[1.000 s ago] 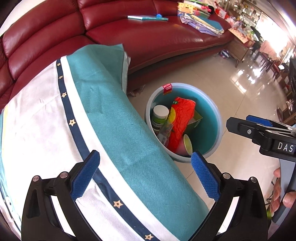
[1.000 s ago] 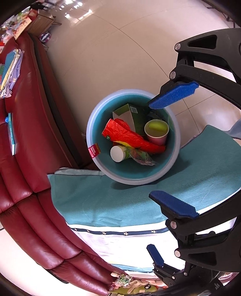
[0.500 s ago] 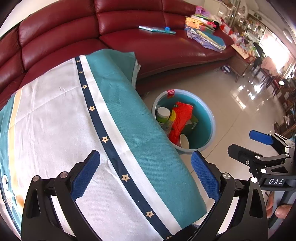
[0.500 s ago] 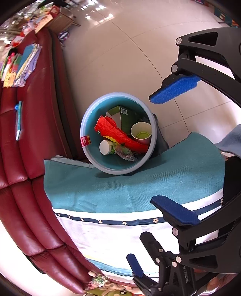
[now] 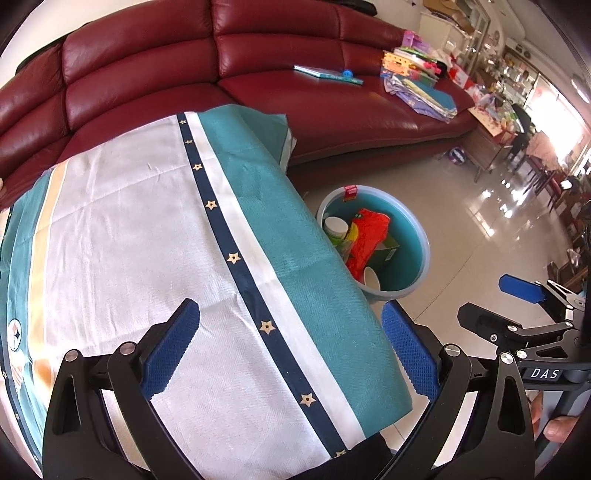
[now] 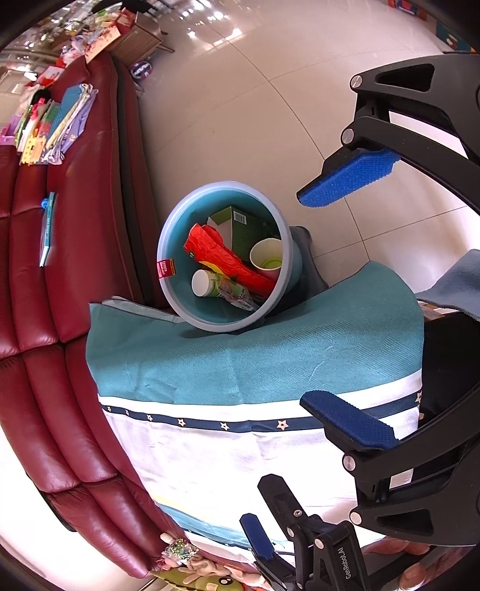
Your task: Collect trash
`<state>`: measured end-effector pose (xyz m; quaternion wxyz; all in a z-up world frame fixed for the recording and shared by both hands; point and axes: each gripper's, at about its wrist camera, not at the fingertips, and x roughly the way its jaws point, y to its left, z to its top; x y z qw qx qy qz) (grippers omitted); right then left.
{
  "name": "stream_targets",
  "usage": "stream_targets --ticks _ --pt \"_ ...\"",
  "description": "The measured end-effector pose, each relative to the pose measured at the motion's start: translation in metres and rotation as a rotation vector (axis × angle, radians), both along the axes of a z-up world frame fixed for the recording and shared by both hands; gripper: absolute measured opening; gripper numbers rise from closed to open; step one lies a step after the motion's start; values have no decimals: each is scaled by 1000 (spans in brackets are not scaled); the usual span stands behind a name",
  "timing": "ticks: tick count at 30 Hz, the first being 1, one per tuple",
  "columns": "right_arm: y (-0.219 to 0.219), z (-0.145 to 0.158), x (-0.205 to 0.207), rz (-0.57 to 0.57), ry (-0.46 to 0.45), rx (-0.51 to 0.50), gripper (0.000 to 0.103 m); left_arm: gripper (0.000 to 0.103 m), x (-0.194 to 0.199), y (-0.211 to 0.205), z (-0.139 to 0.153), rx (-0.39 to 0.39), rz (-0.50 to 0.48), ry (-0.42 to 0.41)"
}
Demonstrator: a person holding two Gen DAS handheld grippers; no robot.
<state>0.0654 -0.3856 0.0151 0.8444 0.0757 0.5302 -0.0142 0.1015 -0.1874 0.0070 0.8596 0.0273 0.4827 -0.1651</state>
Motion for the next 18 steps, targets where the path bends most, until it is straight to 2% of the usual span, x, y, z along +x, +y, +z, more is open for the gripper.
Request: stream_targets --ticks 13,18 --pt "1 -10 -4 -6 20 13 96 99 -4 14 -5 -12 39 12" --pt "3 -11 -3 -5 20 12 96 99 -8 15 -3 10 44 -26"
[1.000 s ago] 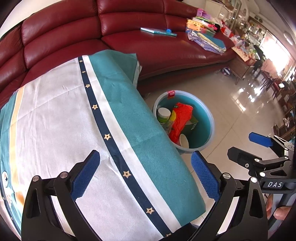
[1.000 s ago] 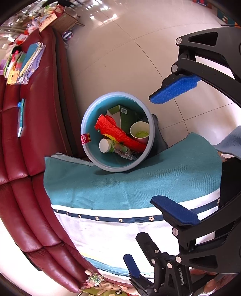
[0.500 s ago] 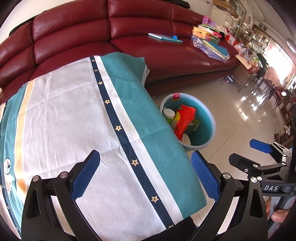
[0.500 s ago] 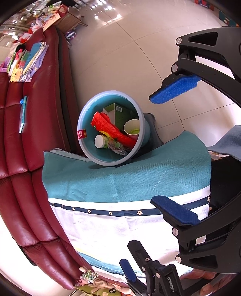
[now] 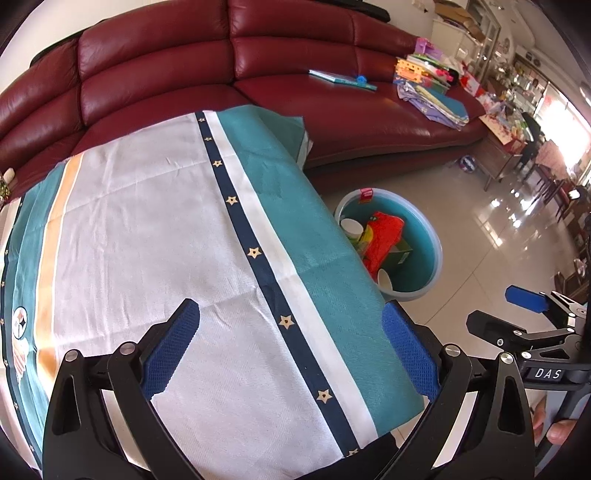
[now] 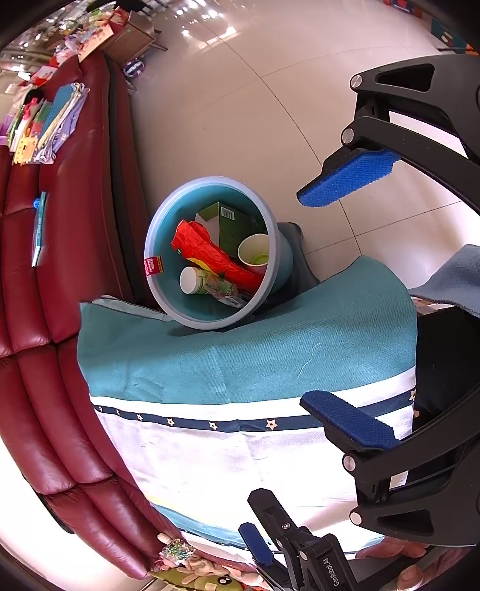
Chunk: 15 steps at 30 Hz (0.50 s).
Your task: Collect trash
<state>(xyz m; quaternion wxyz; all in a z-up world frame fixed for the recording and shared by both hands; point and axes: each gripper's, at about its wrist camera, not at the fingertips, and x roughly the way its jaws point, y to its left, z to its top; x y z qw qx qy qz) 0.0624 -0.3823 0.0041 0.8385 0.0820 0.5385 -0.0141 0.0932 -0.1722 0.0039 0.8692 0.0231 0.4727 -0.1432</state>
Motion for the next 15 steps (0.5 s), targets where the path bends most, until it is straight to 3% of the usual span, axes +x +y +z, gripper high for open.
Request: stream_targets --ticks 15 --pt "-1 -2 2 -11 8 -4 96 99 -2 -2 -2 5 -17 2"
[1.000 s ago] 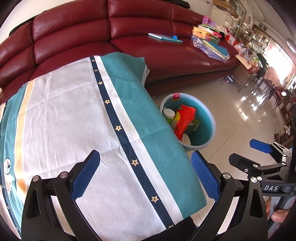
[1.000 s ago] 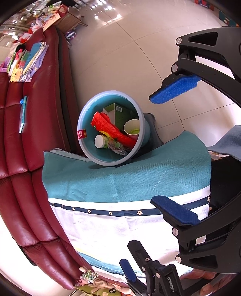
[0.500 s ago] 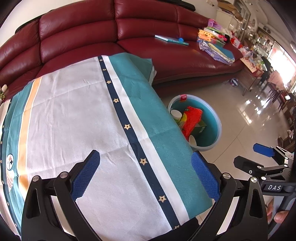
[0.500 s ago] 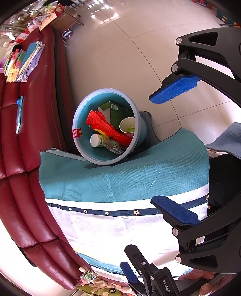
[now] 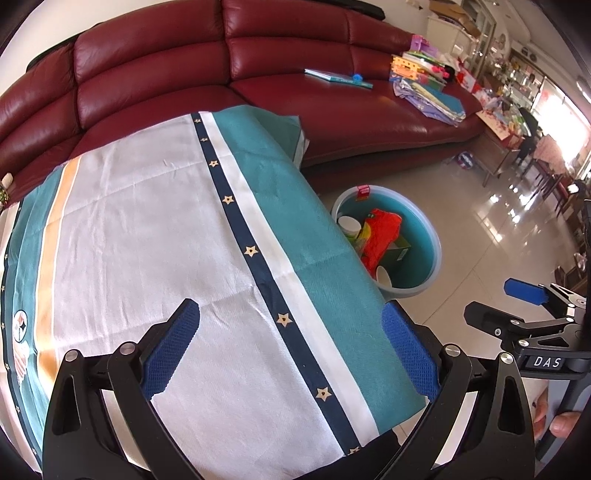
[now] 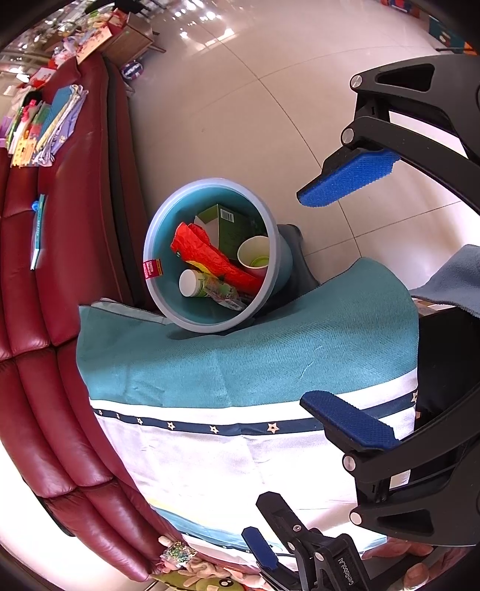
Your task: Collect trash
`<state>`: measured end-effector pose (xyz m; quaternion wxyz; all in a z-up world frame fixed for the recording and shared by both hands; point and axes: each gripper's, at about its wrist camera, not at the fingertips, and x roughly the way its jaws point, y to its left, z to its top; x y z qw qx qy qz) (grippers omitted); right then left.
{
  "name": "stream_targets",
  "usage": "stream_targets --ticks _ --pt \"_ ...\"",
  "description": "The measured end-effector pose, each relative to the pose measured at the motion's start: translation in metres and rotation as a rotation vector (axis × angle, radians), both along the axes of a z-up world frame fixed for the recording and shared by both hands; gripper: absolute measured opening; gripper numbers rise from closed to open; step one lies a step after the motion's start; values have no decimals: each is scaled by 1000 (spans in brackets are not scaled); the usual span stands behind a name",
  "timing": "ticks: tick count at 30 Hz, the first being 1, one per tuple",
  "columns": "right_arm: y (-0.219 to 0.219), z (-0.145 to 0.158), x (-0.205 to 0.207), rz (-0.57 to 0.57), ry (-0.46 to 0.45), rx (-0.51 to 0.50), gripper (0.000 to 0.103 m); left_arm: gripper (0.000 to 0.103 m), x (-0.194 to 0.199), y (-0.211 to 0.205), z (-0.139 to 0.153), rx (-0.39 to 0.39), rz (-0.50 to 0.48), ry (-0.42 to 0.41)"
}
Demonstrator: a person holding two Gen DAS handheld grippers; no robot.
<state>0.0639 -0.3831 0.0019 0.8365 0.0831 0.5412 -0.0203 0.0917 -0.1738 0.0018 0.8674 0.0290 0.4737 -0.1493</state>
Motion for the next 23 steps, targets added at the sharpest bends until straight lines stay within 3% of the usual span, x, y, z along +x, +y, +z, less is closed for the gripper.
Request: stream_targets --ticks 23 --pt "0 -1 4 -6 8 -12 96 99 3 11 -11 -9 44 52"
